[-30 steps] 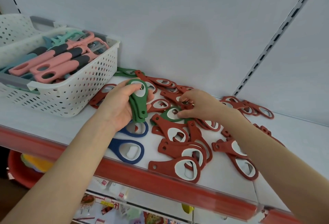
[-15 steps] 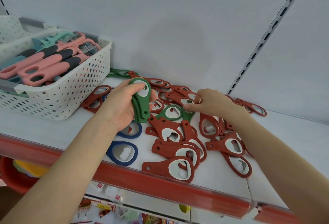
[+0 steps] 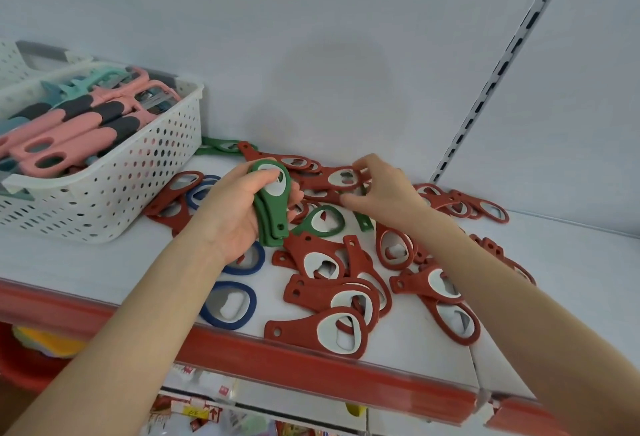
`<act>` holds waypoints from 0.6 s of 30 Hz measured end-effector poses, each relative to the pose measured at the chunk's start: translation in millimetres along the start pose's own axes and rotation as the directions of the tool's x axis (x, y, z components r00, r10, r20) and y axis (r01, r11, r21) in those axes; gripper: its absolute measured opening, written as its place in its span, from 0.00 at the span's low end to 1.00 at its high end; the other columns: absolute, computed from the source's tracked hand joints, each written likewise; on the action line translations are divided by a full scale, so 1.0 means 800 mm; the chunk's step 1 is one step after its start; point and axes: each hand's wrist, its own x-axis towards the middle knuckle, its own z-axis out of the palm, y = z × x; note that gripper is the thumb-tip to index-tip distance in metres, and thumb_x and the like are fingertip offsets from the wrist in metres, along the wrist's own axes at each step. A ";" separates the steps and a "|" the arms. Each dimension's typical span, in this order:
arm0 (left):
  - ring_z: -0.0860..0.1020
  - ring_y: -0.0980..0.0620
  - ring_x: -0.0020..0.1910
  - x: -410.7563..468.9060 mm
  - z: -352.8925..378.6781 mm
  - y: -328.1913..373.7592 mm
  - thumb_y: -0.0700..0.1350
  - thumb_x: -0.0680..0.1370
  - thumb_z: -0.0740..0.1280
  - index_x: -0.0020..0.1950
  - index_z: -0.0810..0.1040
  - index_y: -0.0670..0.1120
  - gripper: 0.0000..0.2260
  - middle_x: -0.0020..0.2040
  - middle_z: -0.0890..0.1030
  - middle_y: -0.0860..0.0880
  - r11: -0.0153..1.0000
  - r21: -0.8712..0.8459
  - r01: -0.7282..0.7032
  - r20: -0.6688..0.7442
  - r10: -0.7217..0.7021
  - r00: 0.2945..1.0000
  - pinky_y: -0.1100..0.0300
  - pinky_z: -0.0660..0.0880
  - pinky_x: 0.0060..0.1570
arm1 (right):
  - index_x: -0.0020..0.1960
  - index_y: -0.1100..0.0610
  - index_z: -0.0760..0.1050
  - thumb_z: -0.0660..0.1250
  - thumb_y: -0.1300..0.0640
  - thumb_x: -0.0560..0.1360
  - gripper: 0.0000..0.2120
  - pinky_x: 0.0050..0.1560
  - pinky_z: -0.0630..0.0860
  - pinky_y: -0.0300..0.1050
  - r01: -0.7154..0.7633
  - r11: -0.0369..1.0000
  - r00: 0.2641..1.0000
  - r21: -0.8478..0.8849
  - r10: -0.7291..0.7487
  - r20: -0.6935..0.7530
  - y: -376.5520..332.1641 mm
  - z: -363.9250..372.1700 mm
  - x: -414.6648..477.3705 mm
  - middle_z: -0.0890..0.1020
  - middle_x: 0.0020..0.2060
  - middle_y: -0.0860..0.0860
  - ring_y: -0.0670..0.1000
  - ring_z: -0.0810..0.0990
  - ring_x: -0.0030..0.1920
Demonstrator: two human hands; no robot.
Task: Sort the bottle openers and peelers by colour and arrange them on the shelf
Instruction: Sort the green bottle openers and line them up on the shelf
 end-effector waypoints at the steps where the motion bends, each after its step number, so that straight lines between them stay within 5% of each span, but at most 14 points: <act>1: 0.82 0.50 0.41 0.000 0.000 0.000 0.40 0.79 0.59 0.55 0.73 0.44 0.07 0.47 0.81 0.42 1.000 -0.001 0.002 -0.002 -0.002 1.000 0.59 0.78 0.33 | 0.65 0.59 0.66 0.68 0.56 0.72 0.24 0.42 0.72 0.38 0.008 0.998 0.998 0.055 -0.005 -0.057 -0.002 -0.002 0.001 0.76 0.51 0.52 0.50 0.76 0.44; 5: 0.83 0.50 0.40 -0.001 0.006 0.002 0.40 0.79 0.59 0.56 0.74 0.44 0.07 0.47 0.81 0.42 1.000 -0.007 0.012 -0.003 -0.012 1.000 0.58 0.79 0.34 | 0.68 0.55 0.64 0.68 0.54 0.72 0.27 0.36 0.74 0.33 0.016 0.967 0.988 0.255 0.024 -0.155 -0.015 -0.011 0.003 0.75 0.48 0.48 0.44 0.77 0.42; 10: 0.81 0.47 0.43 -0.004 0.018 0.003 0.41 0.80 0.59 0.60 0.73 0.42 0.10 0.48 0.79 0.40 1.000 -0.009 0.007 0.005 -0.007 1.000 0.59 0.78 0.32 | 0.69 0.58 0.62 0.68 0.51 0.73 0.29 0.38 0.72 0.36 -0.063 0.915 0.990 0.398 0.108 -0.093 -0.031 -0.012 0.007 0.81 0.39 0.48 0.44 0.78 0.39; 16: 0.81 0.43 0.53 -0.006 0.032 0.002 0.47 0.81 0.58 0.63 0.73 0.39 0.16 0.56 0.80 0.38 0.998 -0.044 0.037 0.061 -0.034 0.998 0.49 0.79 0.50 | 0.56 0.59 0.75 0.69 0.54 0.73 0.14 0.49 0.79 0.43 0.069 0.868 0.997 0.491 -0.043 -0.063 -0.056 0.003 -0.003 0.82 0.43 0.50 0.48 0.81 0.44; 18: 0.82 0.46 0.48 -0.007 0.034 0.003 0.44 0.81 0.58 0.61 0.74 0.39 0.14 0.54 0.81 0.39 0.998 -0.062 0.006 0.025 -0.004 1.000 0.53 0.80 0.45 | 0.52 0.57 0.77 0.67 0.58 0.75 0.07 0.46 0.79 0.40 0.145 0.855 0.989 0.498 -0.142 -0.043 -0.059 0.009 -0.006 0.81 0.41 0.49 0.45 0.81 0.41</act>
